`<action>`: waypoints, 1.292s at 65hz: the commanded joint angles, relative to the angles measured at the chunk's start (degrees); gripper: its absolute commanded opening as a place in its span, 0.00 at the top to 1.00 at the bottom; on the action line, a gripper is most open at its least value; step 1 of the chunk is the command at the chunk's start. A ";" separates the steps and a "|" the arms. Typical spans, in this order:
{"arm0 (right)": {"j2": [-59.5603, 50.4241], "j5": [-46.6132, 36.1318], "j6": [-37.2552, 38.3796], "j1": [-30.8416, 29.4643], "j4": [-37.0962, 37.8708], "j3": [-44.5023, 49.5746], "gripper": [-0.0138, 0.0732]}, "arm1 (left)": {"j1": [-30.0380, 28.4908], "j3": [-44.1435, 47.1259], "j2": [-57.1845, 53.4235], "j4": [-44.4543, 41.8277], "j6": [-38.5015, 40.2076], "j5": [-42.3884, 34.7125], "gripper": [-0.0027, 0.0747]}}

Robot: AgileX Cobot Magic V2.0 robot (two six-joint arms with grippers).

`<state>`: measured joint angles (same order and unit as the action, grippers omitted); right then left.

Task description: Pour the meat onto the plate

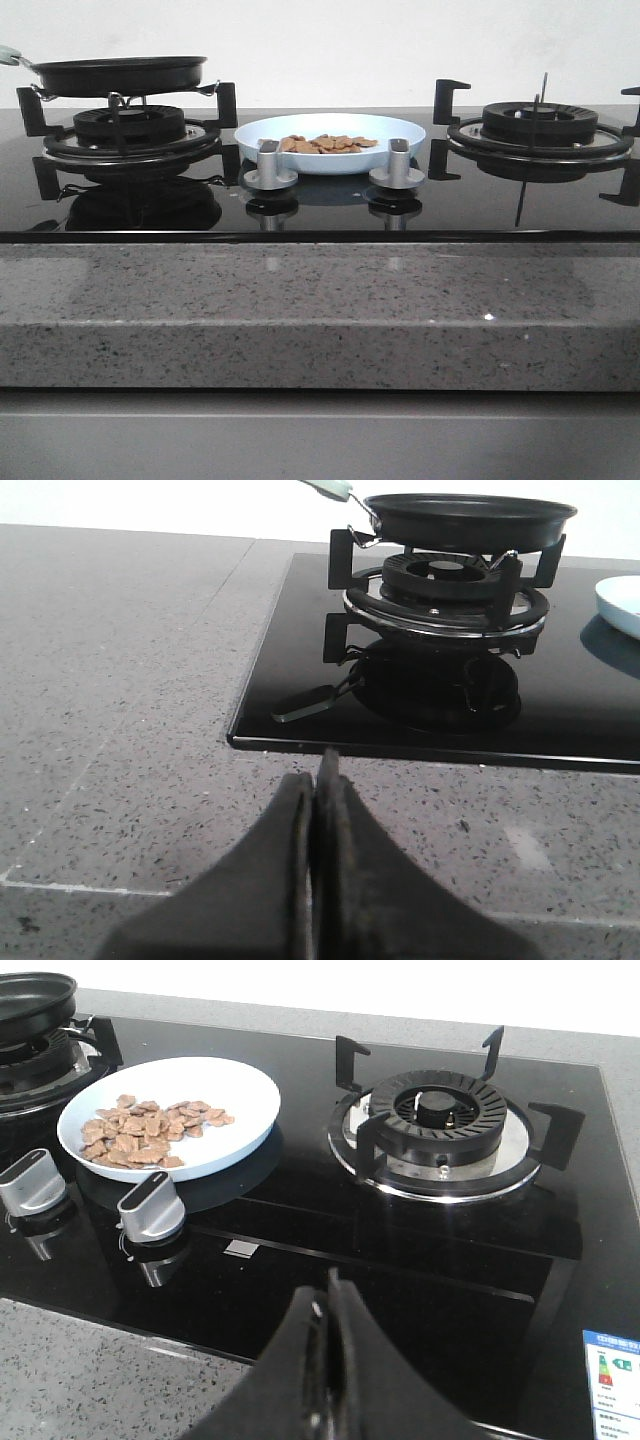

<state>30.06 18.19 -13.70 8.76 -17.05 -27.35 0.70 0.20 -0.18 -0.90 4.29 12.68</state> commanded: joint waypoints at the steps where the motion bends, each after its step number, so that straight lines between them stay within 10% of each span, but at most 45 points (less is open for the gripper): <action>1: 0.12 -4.76 -0.44 -0.02 -0.27 -1.77 0.91 | -0.03 0.35 -1.01 0.44 0.41 -5.14 0.99; 34: -5.87 -16.42 8.09 -3.08 5.72 7.95 0.91 | -0.03 0.35 -1.01 0.44 0.41 -5.14 0.99; 84: -31.66 -9.13 13.19 -10.40 9.72 28.62 0.91 | -0.03 0.35 -0.92 0.44 0.41 -5.14 0.99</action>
<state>-0.59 13.04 -0.52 -1.24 -8.01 1.48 0.70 0.20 -0.18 -0.90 4.29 12.68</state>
